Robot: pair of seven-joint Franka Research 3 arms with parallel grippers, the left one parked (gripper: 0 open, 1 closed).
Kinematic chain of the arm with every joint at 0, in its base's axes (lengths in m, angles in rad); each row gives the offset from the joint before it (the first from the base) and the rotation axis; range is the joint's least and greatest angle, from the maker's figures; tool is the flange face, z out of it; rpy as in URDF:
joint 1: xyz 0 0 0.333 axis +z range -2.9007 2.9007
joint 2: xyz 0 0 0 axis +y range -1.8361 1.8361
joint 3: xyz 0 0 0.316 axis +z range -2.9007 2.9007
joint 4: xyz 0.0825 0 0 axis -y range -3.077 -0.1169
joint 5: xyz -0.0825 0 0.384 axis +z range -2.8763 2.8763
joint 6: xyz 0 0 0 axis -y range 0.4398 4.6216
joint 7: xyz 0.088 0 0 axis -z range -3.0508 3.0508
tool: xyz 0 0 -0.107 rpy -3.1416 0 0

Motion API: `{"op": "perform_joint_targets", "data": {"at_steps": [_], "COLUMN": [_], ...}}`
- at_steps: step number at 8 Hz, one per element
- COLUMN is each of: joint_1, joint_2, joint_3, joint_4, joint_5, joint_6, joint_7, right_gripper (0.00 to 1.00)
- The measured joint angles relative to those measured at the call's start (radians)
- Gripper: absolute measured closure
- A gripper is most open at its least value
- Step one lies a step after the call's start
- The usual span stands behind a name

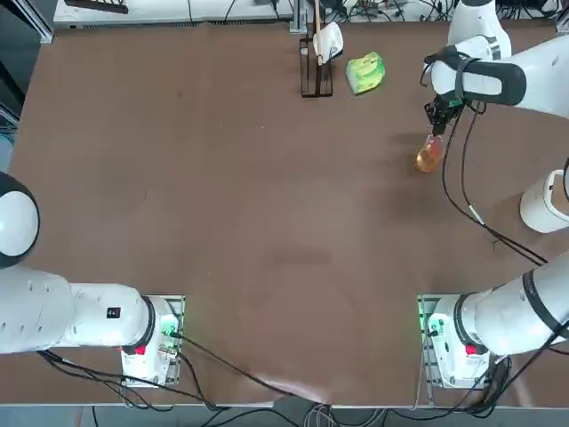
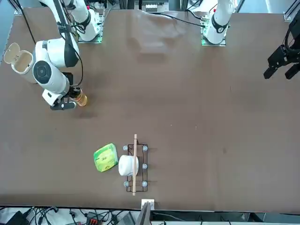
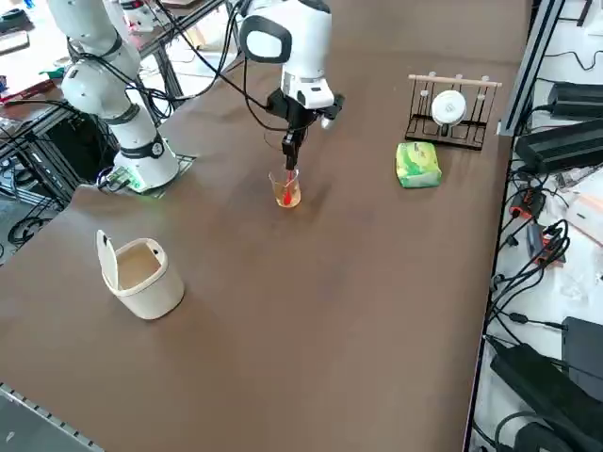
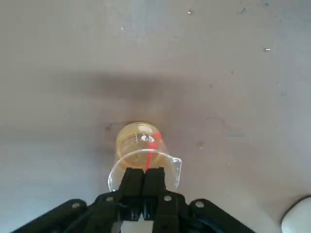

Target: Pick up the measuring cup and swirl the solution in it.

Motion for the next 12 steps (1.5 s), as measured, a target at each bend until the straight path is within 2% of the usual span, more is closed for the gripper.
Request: {"op": "perform_joint_targets", "data": {"at_steps": [2,4,8,9,12], "joint_1": [0.025,0.032,0.08,0.099,0.111], "joint_2": [0.005,0.01,0.011,0.011,0.009], "joint_3": [0.0,0.0,0.001,0.001,-0.001], "joint_4": [0.0,0.0,0.001,0.004,0.063], "joint_5": [-0.031,-0.037,-0.038,-0.038,-0.039], "joint_6": [0.0,-0.001,-0.001,-0.001,-0.039], "joint_7": [0.036,0.043,0.093,0.114,0.128], "right_gripper": [0.96,0.86,0.15,0.0,0.0]}}
